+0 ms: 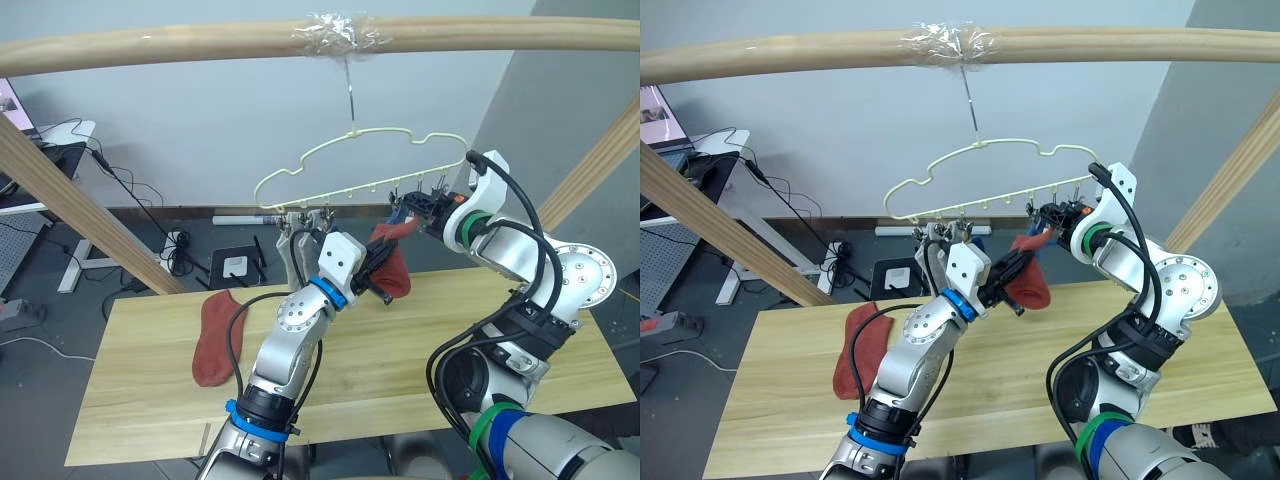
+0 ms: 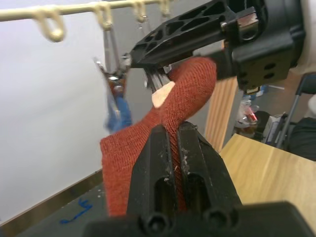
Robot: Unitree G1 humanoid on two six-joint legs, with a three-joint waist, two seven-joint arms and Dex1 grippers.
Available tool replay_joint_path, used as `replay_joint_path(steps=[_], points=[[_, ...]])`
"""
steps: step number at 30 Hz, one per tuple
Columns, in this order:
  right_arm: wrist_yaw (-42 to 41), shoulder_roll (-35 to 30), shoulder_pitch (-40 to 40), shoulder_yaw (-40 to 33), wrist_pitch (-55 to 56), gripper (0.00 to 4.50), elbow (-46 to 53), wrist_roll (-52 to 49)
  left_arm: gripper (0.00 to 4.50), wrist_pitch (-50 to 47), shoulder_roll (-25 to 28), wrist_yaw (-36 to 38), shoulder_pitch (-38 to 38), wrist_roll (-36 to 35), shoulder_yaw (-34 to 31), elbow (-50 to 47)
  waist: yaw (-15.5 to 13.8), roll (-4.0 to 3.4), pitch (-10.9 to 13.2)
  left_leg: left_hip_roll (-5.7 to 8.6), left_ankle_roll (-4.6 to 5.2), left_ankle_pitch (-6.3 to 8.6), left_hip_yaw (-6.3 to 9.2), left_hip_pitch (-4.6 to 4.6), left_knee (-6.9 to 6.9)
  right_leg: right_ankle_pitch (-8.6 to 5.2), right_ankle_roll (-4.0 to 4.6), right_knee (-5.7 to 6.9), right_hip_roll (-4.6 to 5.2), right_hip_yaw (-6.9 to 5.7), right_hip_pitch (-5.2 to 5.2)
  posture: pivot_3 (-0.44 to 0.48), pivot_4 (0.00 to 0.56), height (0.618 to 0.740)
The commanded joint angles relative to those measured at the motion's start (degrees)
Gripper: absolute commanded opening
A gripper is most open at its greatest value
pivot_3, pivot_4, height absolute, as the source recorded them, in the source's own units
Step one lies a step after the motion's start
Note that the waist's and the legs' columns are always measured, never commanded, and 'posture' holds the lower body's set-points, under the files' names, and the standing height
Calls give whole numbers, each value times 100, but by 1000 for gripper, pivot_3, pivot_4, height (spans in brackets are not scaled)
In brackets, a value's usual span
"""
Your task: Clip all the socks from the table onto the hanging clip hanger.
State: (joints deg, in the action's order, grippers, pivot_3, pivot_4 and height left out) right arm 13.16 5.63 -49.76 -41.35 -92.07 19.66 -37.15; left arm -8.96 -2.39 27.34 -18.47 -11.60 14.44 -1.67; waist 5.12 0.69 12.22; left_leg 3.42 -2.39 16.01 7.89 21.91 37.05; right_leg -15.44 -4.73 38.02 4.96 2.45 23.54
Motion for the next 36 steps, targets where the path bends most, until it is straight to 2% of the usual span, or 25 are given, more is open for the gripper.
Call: replay_joint_path(steps=[1,4,12,14,16,17,22,28,30,36], points=[[-26,-127,19,-5,-43,3298,117,-156,0,-274,-132,174,-15,-293,170,-317,3,0,0,0,0,0,0,0,-1,0,0,0,-1,0,0,-155,196,740],[-160,-350,107,52,-43,4360,156,-273,0,-661,-200,287,-13,-587,229,-447,4,0,0,0,0,0,0,0,0,0,0,0,-1,0,0,-158,192,740],[-598,-1168,404,-15,-43,4437,149,-1453,0,-1446,-350,270,-26,-1190,36,-458,44,-1,0,-1,2,0,-4,2,1,0,0,-1,-3,2,-1,-175,182,740],[-728,-1429,561,68,-43,4437,277,-1736,0,-1714,-409,248,-4,-1549,-164,-475,46,0,0,-1,2,0,-5,2,3,0,-1,-2,-3,2,-2,-174,181,740],[-754,-1506,706,-6,-43,4500,430,-2142,502,-2048,-443,248,41,-1965,-342,-545,53,0,0,-3,2,0,-5,1,2,0,-1,-2,-3,1,-2,-168,180,740],[-758,-1583,825,-30,-43,4500,480,-2389,615,-2178,-432,238,62,-2115,-398,-573,57,0,0,-3,2,-1,-4,1,1,0,-1,-2,-4,1,-2,-168,180,740],[-700,-1986,1336,1,-43,4500,619,-3169,2125,-2590,-120,329,220,-2377,-454,-717,57,0,0,-1,3,0,-9,3,4,0,-2,-5,-4,5,-4,-168,173,740],[-496,-1905,1740,340,251,4500,901,-3263,3892,-2811,349,413,552,-2407,-459,-1204,100,-1,-2,-5,4,-2,-9,-4,3,1,-2,4,-11,6,-4,-153,167,740],[-605,-2142,2029,759,584,4500,1203,-2898,4483,-2758,653,401,729,-2310,-526,-1547,100,-2,-2,-6,4,-3,-9,-4,3,1,-2,4,-11,7,-4,-147,167,740],[-1181,-3049,2902,2281,2275,4500,1858,-1278,4483,-2499,1502,245,1213,-1967,-813,-2508,63,-2,-3,-5,3,-3,-11,-2,3,3,-7,-7,-9,11,-4,-130,174,740]])
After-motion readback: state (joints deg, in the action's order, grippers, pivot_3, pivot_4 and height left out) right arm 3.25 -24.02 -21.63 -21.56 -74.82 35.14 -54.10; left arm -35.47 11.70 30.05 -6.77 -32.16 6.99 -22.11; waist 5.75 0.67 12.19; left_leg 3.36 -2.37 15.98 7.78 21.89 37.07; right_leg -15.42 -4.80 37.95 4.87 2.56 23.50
